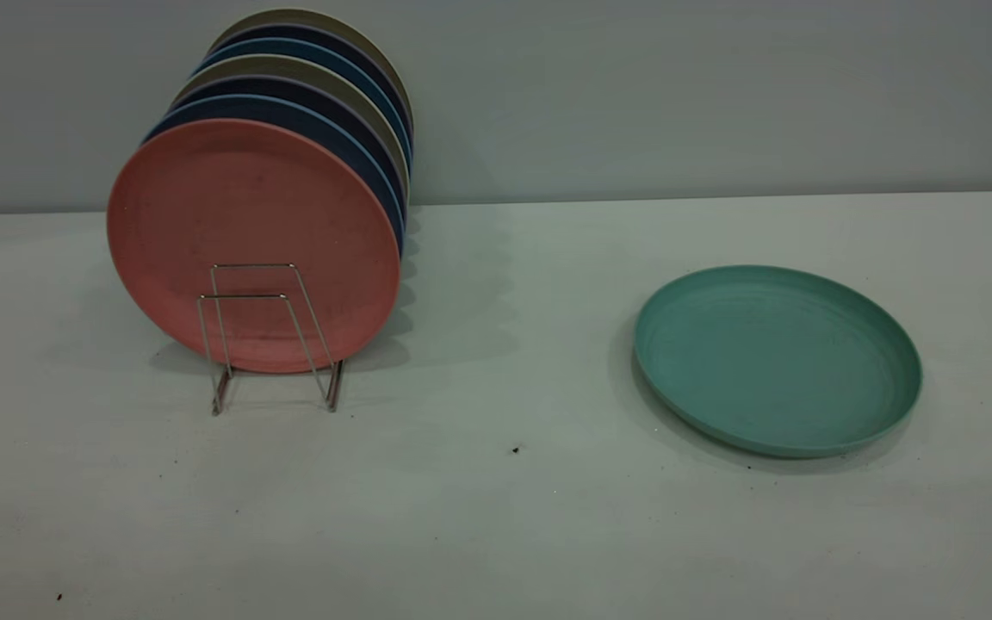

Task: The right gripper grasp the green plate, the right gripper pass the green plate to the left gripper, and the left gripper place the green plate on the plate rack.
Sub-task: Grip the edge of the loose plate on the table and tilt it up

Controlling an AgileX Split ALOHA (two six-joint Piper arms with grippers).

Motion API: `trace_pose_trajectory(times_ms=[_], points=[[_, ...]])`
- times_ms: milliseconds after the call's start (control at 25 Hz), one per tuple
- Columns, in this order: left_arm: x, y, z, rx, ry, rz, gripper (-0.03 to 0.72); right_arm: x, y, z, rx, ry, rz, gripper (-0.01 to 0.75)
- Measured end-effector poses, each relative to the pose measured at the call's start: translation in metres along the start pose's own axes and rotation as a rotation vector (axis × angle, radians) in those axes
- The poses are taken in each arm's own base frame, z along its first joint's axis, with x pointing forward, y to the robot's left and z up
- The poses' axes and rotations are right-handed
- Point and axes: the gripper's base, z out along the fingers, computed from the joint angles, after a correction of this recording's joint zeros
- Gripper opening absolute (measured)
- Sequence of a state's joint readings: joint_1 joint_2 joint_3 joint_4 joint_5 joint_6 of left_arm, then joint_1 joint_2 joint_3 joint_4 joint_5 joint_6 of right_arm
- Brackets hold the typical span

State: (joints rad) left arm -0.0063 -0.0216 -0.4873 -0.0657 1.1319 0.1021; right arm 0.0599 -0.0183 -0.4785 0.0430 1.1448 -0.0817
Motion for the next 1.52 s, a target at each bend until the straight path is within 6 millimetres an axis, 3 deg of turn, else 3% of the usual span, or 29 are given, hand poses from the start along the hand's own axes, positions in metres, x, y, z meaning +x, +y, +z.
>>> trace_pose_trajectory(times_ms=[240, 400, 520, 880, 1040, 1280, 1520], points=[[-0.001, 0.000, -0.001, -0.001, -0.013, 0.012, 0.454, -0.003, 0.000, -0.001, -0.001, -0.027, -0.018, 0.533], [-0.015, -0.002, -0.002, 0.024, -0.125, 0.005, 0.454, -0.024, 0.002, 0.001, -0.034, -0.158, -0.029, 0.533], [-0.031, -0.007, 0.006, 0.107, -0.130, -0.040, 0.454, -0.038, 0.006, 0.014, -0.114, -0.132, -0.009, 0.532], [-0.080, -0.017, 0.046, 0.295, -0.112, -0.076, 0.454, -0.072, 0.034, 0.084, -0.470, 0.120, 0.034, 0.466], [-0.088, -0.020, 0.065, 0.345, -0.035, -0.063, 0.454, -0.080, 0.034, 0.122, -0.470, 0.161, 0.068, 0.460], [-0.091, -0.019, 0.075, 0.348, -0.007, -0.033, 0.454, -0.082, 0.019, 0.191, -0.367, 0.317, 0.147, 0.460], [-0.092, -0.019, 0.075, 0.343, -0.021, -0.012, 0.453, -0.092, -0.030, 0.258, -0.339, 0.375, 0.302, 0.460]])
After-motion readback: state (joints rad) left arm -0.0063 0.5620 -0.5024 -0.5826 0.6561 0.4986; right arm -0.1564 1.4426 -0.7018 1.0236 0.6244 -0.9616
